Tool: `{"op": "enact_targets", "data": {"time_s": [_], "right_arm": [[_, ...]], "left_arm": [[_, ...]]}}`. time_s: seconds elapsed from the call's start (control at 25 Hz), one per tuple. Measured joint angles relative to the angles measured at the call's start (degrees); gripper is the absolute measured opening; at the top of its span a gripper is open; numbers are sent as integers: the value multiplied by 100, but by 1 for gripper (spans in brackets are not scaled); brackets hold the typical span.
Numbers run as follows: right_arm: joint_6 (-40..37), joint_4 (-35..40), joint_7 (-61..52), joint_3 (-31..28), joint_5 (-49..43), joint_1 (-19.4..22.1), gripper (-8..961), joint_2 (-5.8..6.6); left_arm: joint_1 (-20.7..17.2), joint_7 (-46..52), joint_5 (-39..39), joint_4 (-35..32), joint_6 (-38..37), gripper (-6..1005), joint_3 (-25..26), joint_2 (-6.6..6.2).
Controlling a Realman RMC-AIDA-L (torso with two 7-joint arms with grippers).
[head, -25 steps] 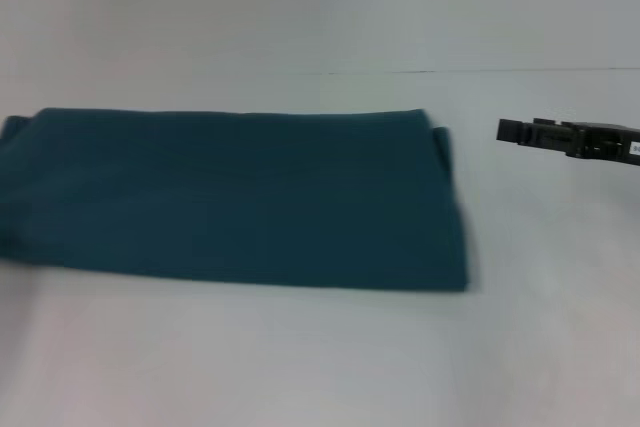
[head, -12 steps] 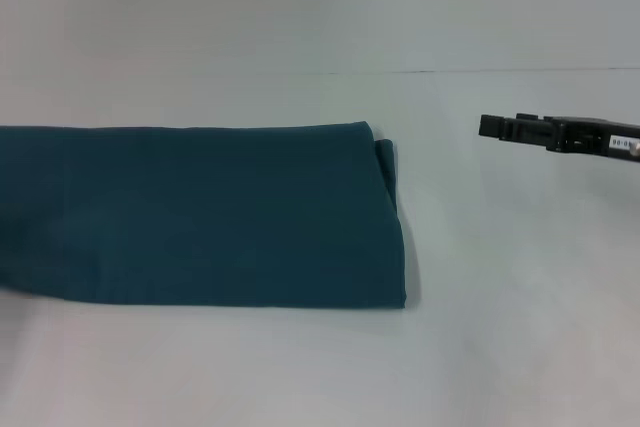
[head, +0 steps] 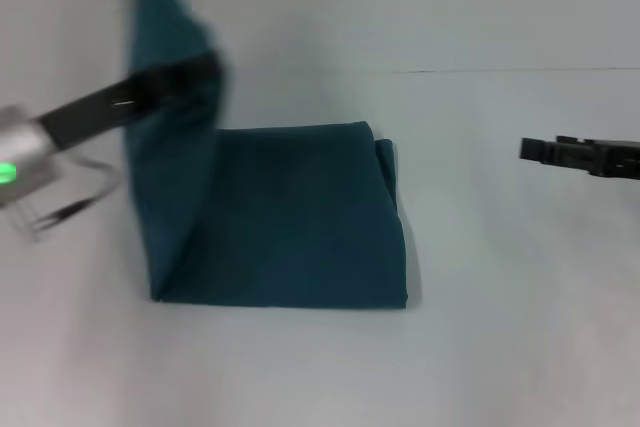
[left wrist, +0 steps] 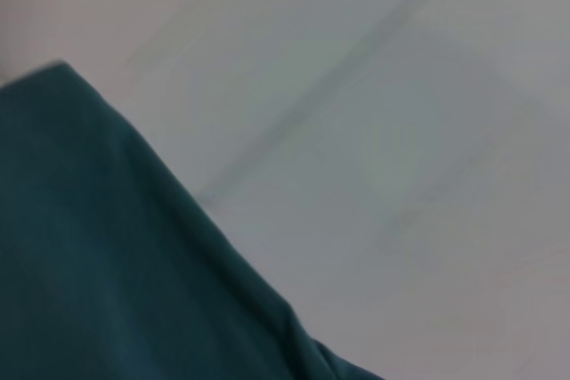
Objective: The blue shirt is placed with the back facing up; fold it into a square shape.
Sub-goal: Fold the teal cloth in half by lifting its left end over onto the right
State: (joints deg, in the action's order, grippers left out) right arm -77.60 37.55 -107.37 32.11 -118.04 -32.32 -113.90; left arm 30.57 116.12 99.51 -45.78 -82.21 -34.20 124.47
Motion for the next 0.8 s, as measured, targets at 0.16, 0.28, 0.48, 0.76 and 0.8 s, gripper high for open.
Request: {"op": "enact_targets", "data": {"time_s": [0.16, 0.28, 0.48, 0.76, 0.8], "right_arm": [[-146, -9, 136, 20, -5, 120, 913, 165], [-174, 4, 212, 99, -18, 196, 913, 264], [-145, 24, 310, 158, -267, 197, 913, 356], [-60, 36, 391, 216, -460, 70, 913, 377], [-53, 35, 388, 220, -462, 51, 913, 374]], "left_arm": [[512, -677, -952, 1321, 187, 167, -706, 13], [986, -1562, -1576, 2826, 426, 178, -923, 21], [1660, -4008, -2209, 5768, 1185, 195, -103, 25], [1426, -5561, -1084, 6807, 1305, 218, 1391, 23], [1375, -5558, -882, 6781, 1236, 222, 1500, 24]]}}
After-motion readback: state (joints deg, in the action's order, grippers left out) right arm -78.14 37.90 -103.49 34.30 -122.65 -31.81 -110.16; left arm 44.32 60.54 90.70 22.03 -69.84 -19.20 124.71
